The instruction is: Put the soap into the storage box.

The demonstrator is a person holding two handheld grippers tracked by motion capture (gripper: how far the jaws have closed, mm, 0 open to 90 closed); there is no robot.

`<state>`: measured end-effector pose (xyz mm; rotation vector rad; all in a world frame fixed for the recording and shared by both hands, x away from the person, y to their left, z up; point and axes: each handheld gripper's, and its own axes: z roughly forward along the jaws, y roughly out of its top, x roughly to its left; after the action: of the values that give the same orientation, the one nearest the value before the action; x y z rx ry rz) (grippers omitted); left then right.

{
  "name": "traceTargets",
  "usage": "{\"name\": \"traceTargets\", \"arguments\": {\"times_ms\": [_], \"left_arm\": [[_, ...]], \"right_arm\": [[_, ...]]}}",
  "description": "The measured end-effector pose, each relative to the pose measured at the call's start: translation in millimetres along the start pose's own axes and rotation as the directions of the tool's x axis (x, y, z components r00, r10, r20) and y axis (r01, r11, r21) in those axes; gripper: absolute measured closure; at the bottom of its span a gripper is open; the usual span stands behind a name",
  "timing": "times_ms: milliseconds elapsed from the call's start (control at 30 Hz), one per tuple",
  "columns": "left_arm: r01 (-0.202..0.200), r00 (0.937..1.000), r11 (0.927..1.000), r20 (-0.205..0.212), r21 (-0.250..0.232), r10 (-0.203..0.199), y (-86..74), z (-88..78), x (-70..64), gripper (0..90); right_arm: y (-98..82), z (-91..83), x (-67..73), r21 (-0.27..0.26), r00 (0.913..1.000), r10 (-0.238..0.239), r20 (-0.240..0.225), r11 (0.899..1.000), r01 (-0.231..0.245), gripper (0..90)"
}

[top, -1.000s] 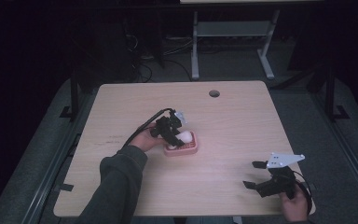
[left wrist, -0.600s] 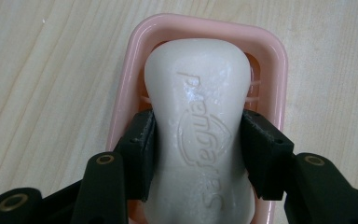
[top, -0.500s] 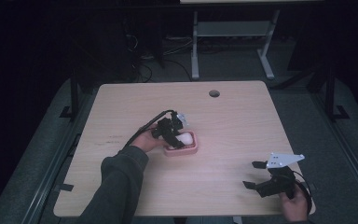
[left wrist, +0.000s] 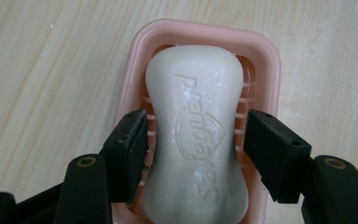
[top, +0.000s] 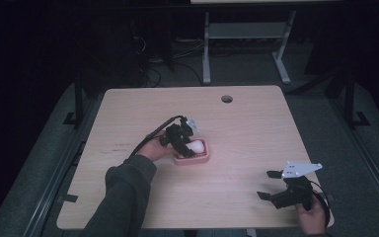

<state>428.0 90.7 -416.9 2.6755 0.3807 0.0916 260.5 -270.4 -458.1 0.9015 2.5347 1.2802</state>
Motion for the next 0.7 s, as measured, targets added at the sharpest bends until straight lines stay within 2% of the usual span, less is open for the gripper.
{"name": "traceTargets", "arguments": {"times_ms": [167, 233, 433, 567, 700], "left_arm": [[0.006, 0.9999, 0.9998, -0.011, -0.018, -0.006, -1.2, -7.3, -0.8, 37.9], [0.013, 0.9998, 0.9996, -0.015, -0.024, -0.014, -1.1, -9.0, -2.6, 34.5], [-0.002, 0.9994, 0.9994, -0.033, -0.033, 0.001, -0.5, -16.4, -7.4, 31.6], [0.009, 0.9992, 0.9993, -0.038, -0.037, -0.01, -3.0, -21.5, -8.9, 30.3], [0.003, 0.999, 0.999, -0.045, -0.044, -0.005, -5.6, -29.0, -11.0, 30.1]], "right_arm": [[-0.2, 0.2, -0.8, 0.001, 1.0, -0.003, 0.002, 1.0, 0.003, 14.1], [-0.1, 0.3, -0.8, 0.002, 1.0, -0.004, 0.002, 1.0, 0.004, 14.2], [0.6, 1.4, 0.1, 0.004, 1.0, -0.004, 0.003, 1.0, 0.004, 14.1], [1.1, 1.6, 0.7, 0.004, 1.0, -0.002, 0.005, 1.0, 0.002, 14.1], [1.3, 1.7, 0.3, 0.004, 1.0, 0.0, 0.008, 1.0, 0.0, 14.2]]}}
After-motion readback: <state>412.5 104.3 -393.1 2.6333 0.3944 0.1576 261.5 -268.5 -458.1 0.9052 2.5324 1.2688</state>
